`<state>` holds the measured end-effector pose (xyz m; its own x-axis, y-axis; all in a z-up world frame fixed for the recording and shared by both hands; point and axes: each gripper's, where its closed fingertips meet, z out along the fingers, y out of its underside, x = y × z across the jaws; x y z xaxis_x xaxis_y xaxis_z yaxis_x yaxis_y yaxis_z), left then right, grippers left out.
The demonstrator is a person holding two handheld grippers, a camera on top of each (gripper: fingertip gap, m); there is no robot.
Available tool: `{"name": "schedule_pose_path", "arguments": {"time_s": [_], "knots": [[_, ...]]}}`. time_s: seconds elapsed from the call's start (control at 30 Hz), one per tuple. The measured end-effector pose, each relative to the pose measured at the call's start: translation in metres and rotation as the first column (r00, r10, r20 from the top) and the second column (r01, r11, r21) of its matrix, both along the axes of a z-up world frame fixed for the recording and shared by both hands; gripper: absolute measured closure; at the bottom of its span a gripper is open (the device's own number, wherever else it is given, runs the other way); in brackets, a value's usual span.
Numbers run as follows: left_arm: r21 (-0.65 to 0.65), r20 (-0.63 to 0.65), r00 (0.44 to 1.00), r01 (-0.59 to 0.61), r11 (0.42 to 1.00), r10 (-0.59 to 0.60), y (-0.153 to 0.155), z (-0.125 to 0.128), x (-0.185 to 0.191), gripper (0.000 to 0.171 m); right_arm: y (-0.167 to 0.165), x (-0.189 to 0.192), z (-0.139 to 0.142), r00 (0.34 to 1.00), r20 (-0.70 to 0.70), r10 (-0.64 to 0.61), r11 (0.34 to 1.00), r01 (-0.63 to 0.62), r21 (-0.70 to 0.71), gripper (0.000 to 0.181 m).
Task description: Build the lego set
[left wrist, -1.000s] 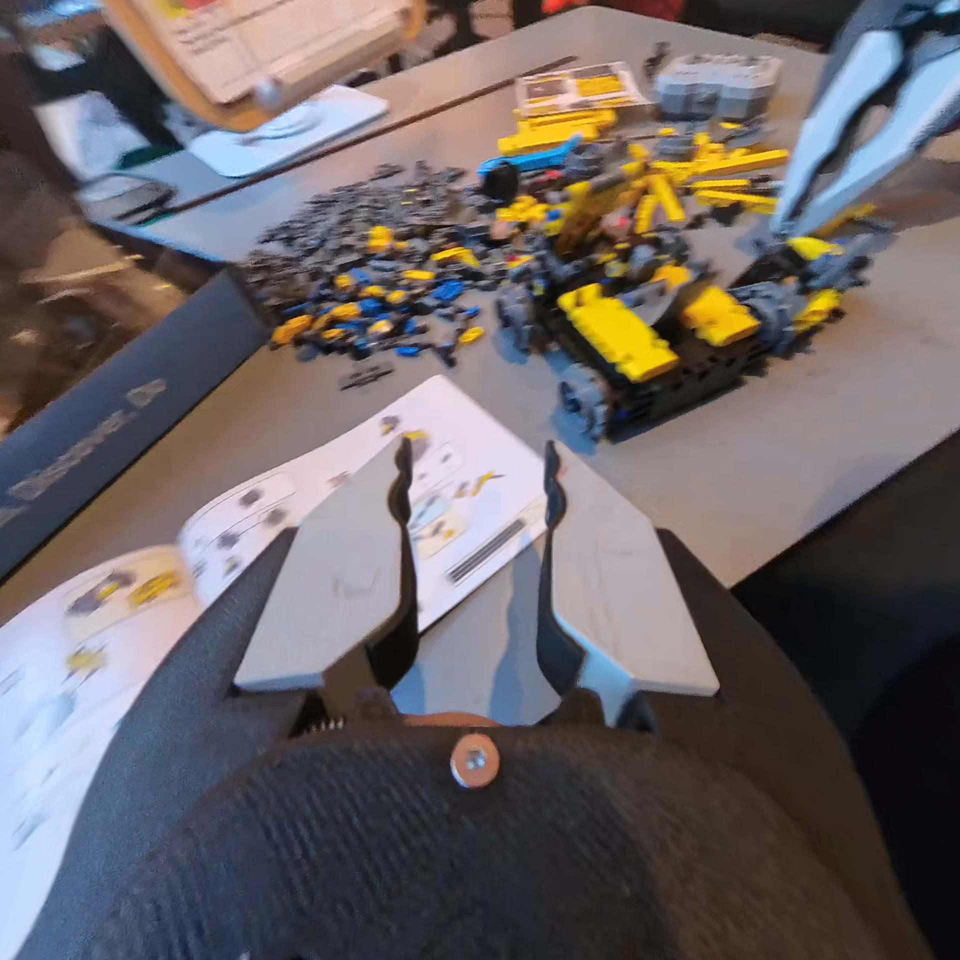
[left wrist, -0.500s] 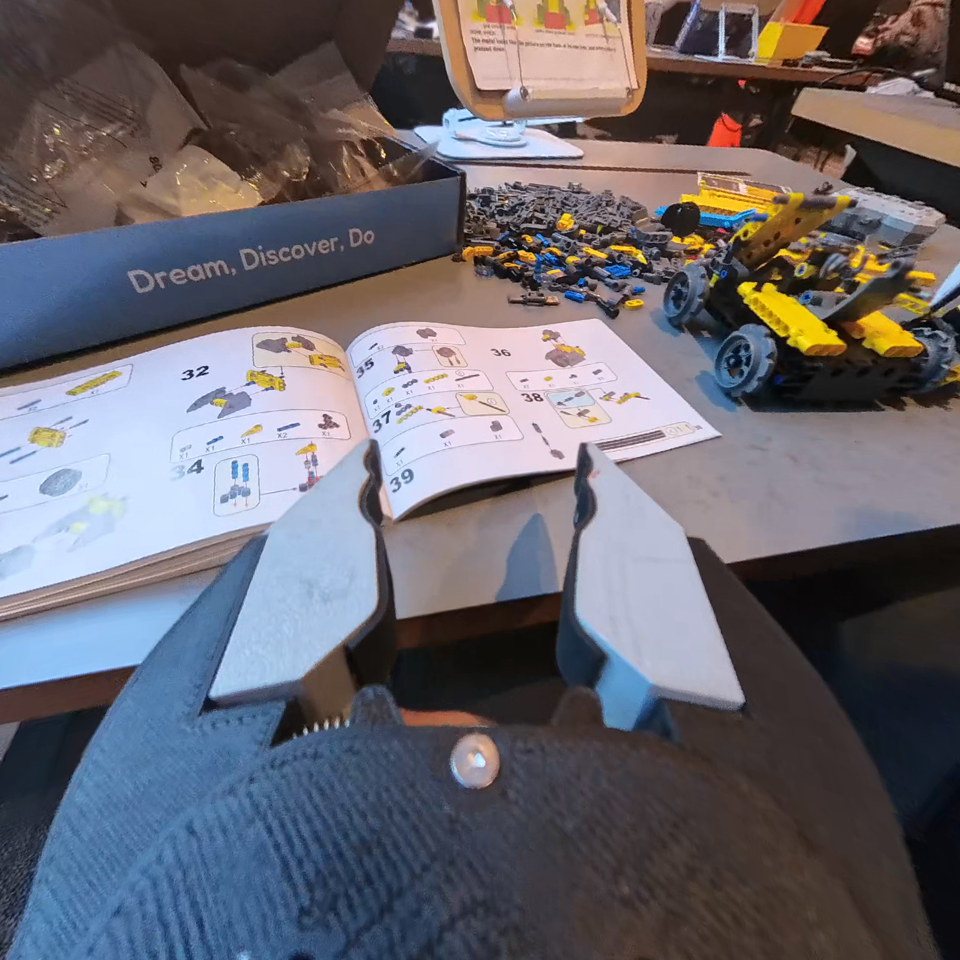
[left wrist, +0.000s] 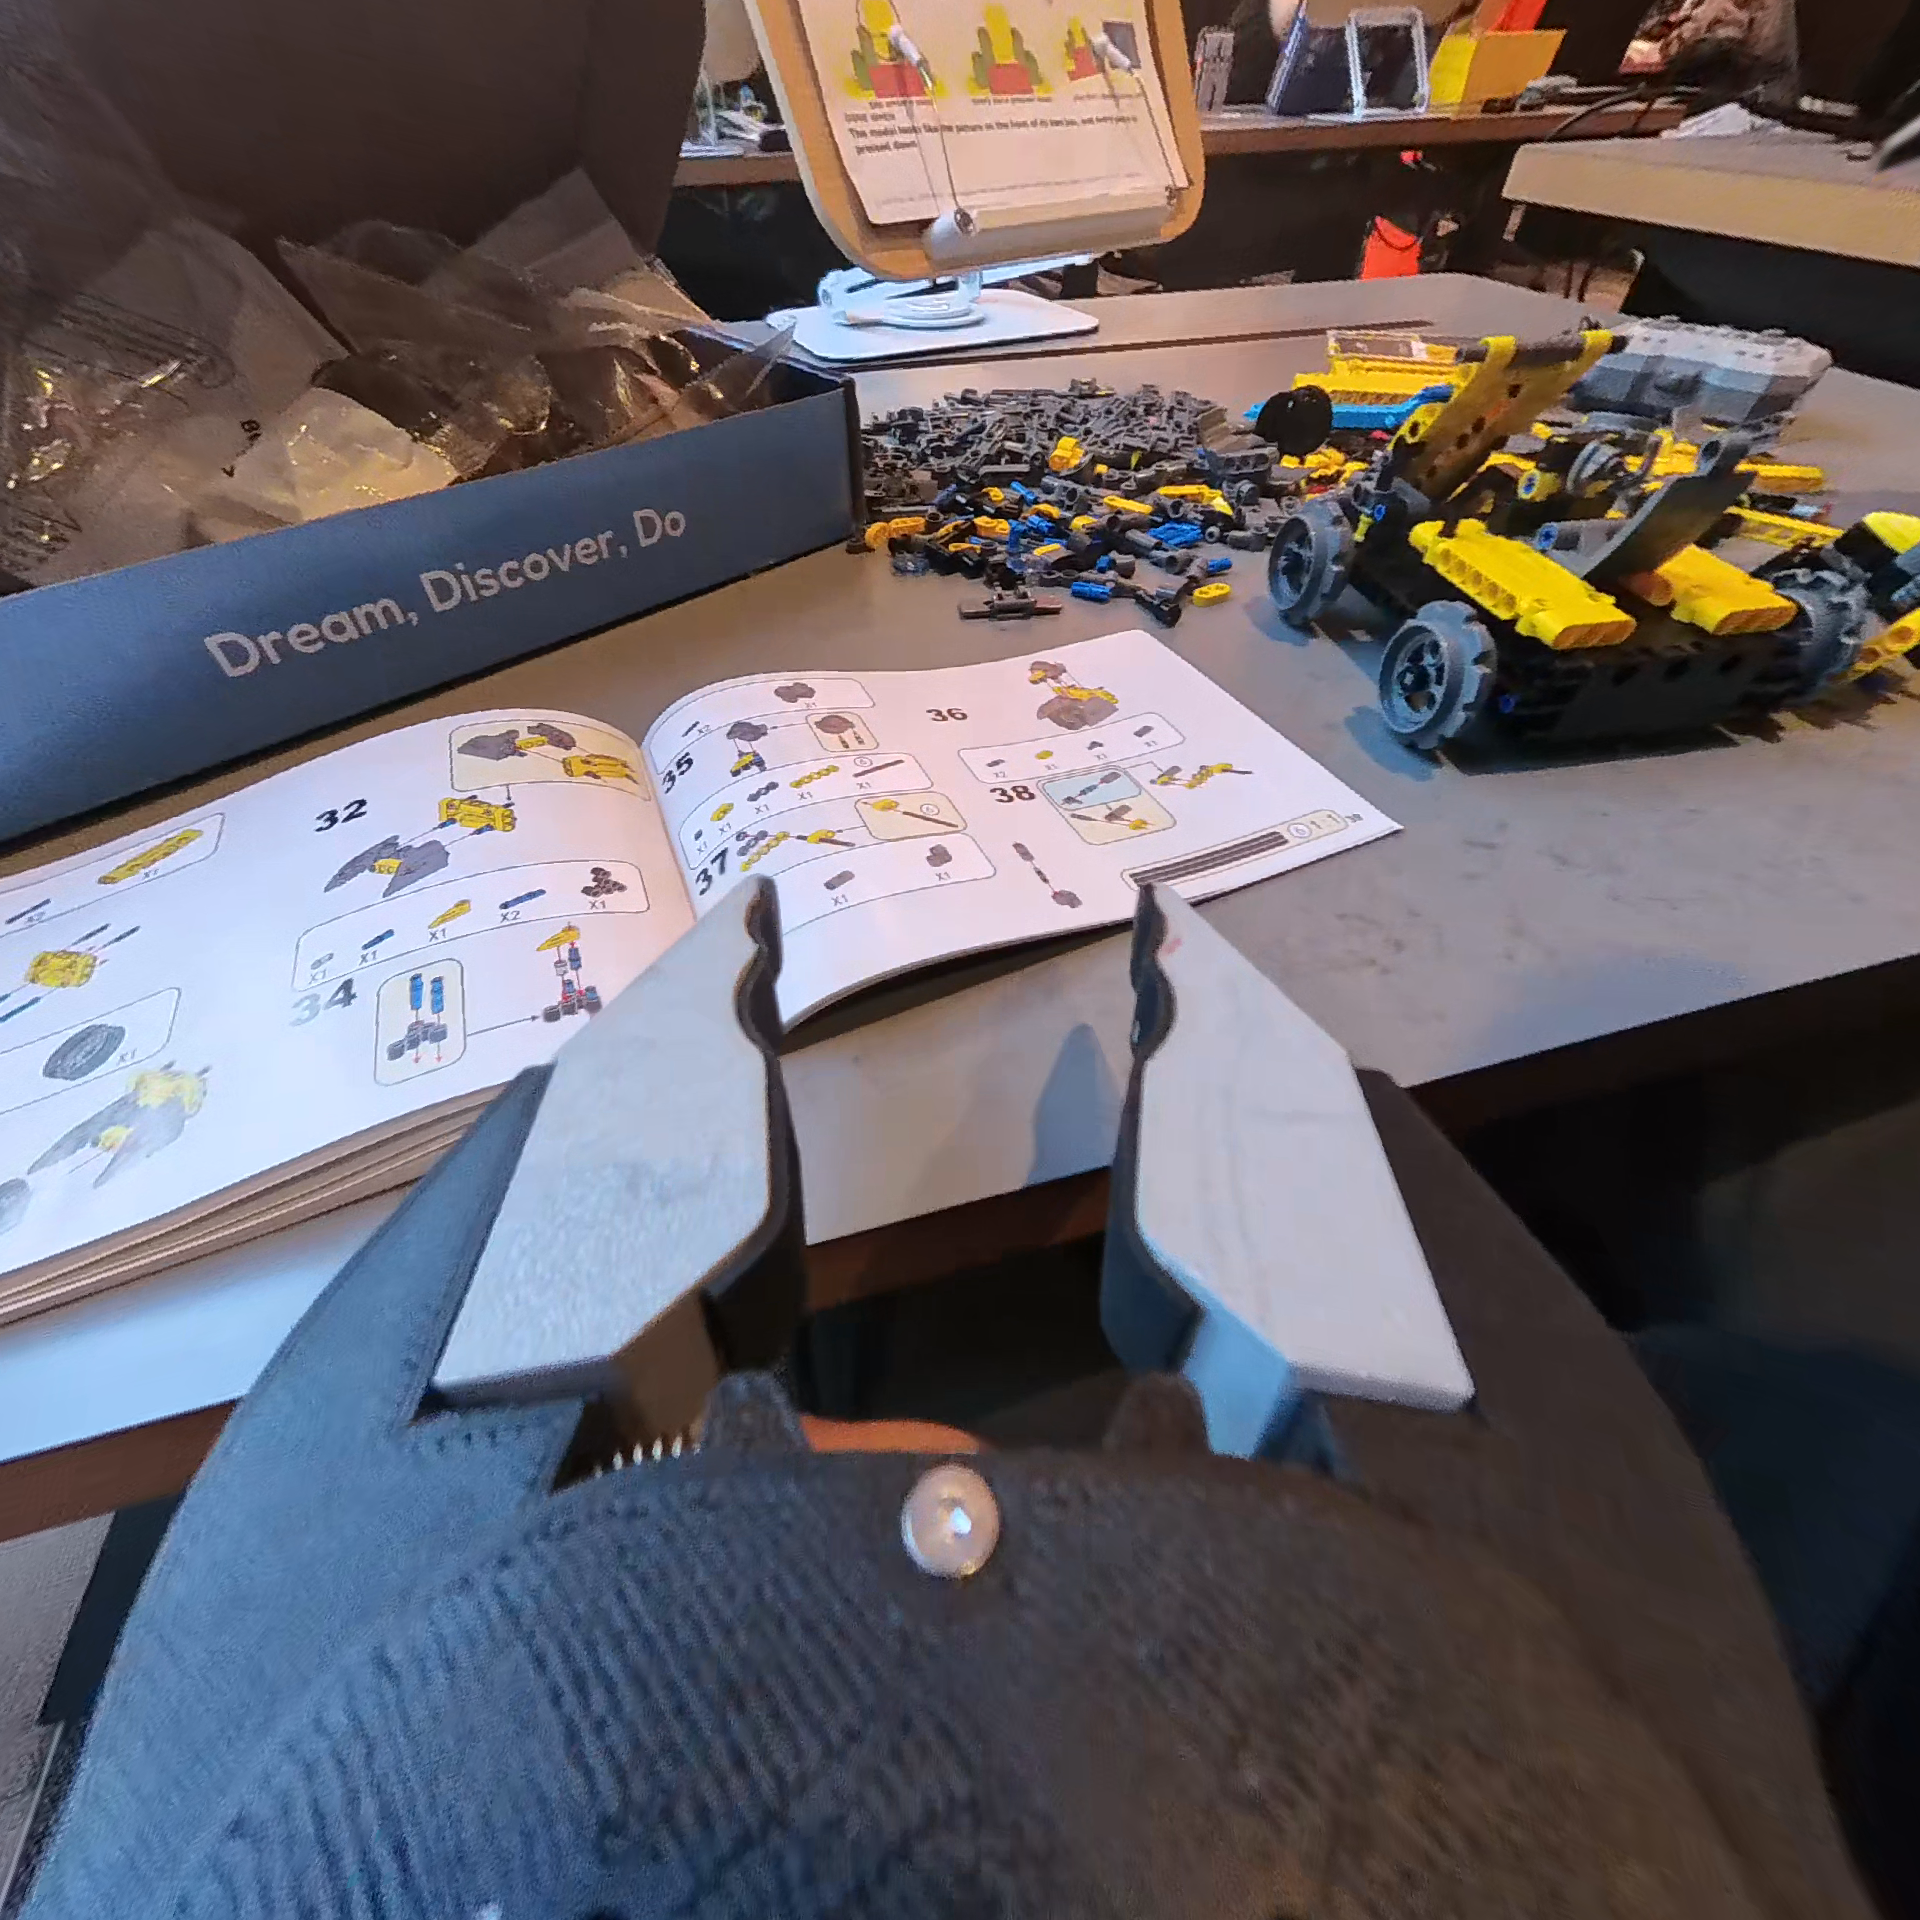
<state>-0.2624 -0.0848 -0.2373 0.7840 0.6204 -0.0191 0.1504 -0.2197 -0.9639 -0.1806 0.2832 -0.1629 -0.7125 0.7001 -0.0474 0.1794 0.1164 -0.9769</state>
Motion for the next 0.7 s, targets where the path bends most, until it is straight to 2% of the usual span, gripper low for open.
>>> {"name": "schedule_pose_path", "arguments": {"time_s": [0.23,0.33,0.4,0.43,0.6,0.7], "knots": [[-0.008,-0.017,1.0,-0.004,1.0,0.004,0.003,0.003,0.0,0.108,0.045,-0.014,0.029,0.97,-0.089,-0.227,0.965,0.212,-0.153,0.163],[-0.006,-0.041,0.999,0.028,1.0,-0.029,0.021,0.014,-0.001,0.109,0.064,-0.02,0.029,0.941,-0.077,-0.329,0.934,0.312,-0.172,0.164],[-0.111,-0.038,0.994,0.1,0.989,-0.105,0.049,0.016,-0.002,0.103,0.075,-0.025,0.023,0.923,-0.049,-0.382,0.914,0.369,-0.171,0.163],[-0.158,-0.036,0.99,0.131,0.979,-0.139,0.064,0.019,-0.003,0.107,0.079,-0.027,0.02,0.914,-0.035,-0.405,0.904,0.394,-0.169,0.164],[-0.163,-0.045,0.94,0.327,0.931,-0.339,0.151,0.062,-0.013,0.12,0.088,-0.033,0.007,0.887,0.02,-0.461,0.877,0.459,-0.142,0.163],[-0.209,-0.013,0.905,0.414,0.886,-0.426,0.2,0.069,-0.033,0.122,0.086,-0.037,0.0,0.888,0.042,-0.458,0.879,0.459,-0.125,0.163]]}}
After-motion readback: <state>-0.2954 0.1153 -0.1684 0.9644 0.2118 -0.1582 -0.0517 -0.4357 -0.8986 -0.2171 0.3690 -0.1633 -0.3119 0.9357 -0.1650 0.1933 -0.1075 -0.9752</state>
